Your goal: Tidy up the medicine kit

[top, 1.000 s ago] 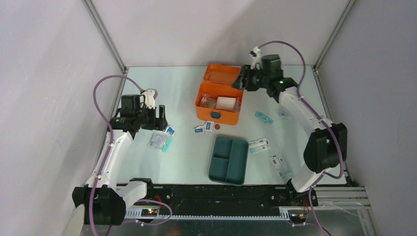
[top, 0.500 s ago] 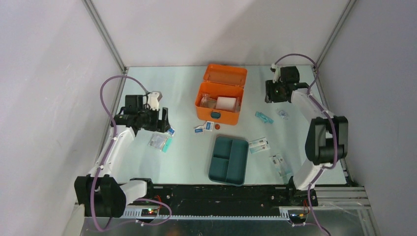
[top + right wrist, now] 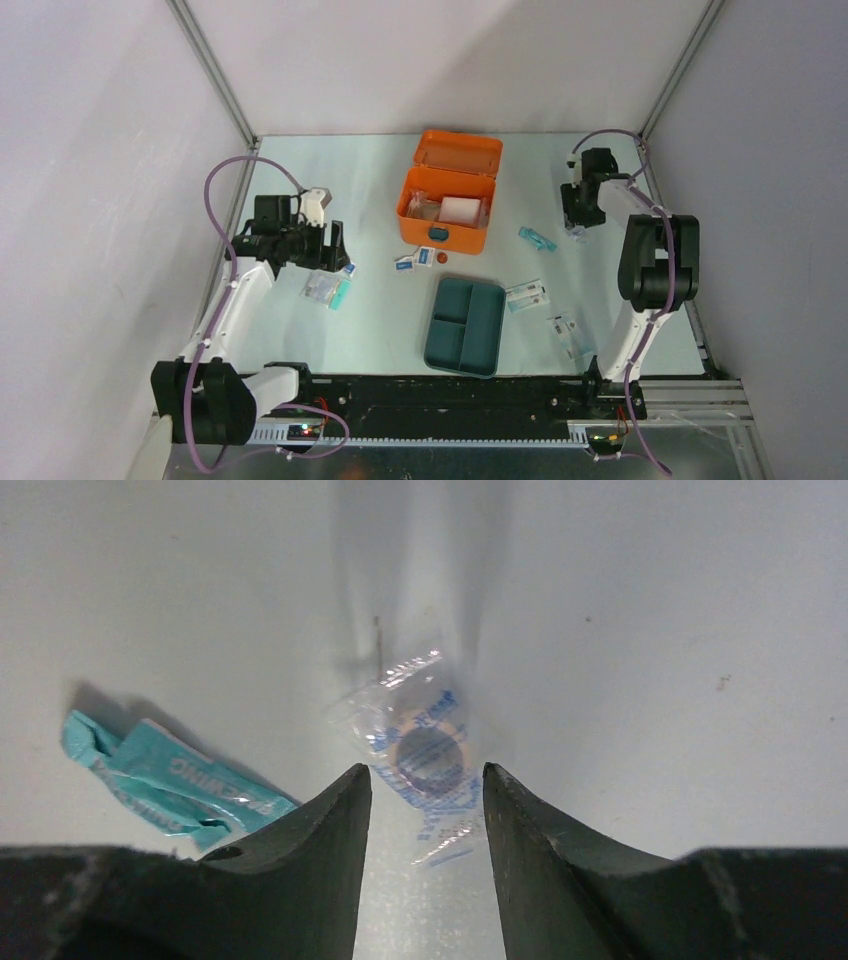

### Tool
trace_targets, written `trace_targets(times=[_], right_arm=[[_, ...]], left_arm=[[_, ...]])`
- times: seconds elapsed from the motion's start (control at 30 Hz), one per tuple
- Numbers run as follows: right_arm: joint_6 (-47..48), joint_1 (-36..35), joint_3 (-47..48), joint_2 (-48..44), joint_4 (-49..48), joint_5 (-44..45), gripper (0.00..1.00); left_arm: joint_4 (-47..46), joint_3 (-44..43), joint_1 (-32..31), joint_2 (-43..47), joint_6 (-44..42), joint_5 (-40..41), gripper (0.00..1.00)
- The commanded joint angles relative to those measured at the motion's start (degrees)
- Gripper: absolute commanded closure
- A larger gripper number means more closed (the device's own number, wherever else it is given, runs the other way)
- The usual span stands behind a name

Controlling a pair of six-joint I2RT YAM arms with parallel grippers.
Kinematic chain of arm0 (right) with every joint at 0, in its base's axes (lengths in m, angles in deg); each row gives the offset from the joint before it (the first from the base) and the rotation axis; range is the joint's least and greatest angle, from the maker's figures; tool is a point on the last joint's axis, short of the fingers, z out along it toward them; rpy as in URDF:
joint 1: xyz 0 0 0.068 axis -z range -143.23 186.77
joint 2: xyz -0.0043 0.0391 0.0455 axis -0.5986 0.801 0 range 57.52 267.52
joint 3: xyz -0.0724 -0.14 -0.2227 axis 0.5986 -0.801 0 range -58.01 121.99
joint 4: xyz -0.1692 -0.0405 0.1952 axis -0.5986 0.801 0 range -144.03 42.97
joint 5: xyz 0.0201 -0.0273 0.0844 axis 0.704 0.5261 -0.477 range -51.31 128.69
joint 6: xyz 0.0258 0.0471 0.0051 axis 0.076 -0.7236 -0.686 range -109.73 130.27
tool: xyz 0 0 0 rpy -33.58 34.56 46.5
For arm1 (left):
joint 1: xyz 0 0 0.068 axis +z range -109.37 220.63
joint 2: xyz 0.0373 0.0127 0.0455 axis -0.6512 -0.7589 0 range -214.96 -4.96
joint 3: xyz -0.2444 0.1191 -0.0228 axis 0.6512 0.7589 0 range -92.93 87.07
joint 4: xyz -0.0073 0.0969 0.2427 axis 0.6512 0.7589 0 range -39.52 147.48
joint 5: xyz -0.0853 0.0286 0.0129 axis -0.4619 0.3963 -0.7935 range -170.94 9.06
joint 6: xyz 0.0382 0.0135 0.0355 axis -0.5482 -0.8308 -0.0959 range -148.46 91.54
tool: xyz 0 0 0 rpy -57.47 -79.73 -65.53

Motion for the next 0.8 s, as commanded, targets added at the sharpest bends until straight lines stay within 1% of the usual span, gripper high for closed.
trace_targets(times=[0.0, 0.13, 0.3, 0.4, 0.47, 0.57, 0.7, 0.77], right_arm=[[1.17, 1.76, 1.29, 0.67, 1.74, -0.33, 0.51], [0.84, 2.01, -0.53, -1.79, 2.12, -1.55, 0.51], [-0.37, 2.12, -3.44, -8.27, 3.59, -6.13, 0.44], [0.35, 1.89, -5.80, -13.03, 7.94, -12.37, 0.42], [2.17, 1.00, -7.82, -15.49, 11.58, -14.59, 0.40], [5.85, -1.92, -11.50, -19.05, 17.15, -15.26, 0.40], [7.82, -4.98, -18.05, -22.70, 19.84, -13.17, 0.40], [8.43, -6.58, -22.14, -24.30, 19.73, -12.81, 0.40]], left_arm=[[-0.88, -0.11, -0.06, 1.07, 0.09, -2.13, 0.19], [-0.93, 0.05, -0.05, 1.46, -0.03, -2.07, 0.19], [-0.90, 0.58, -0.06, 1.81, -0.11, -2.33, 0.19], [-0.86, 0.53, -0.06, 1.72, -0.15, -2.42, 0.19], [-0.94, 0.41, -0.06, 1.60, -0.23, -2.42, 0.19], [-0.88, 0.17, -0.06, 1.16, -0.23, -2.80, 0.19], [-0.86, -0.31, -0.06, 0.42, -0.04, -3.23, 0.19], [-0.88, -0.52, -0.06, 0.33, -0.06, -3.36, 0.19]])
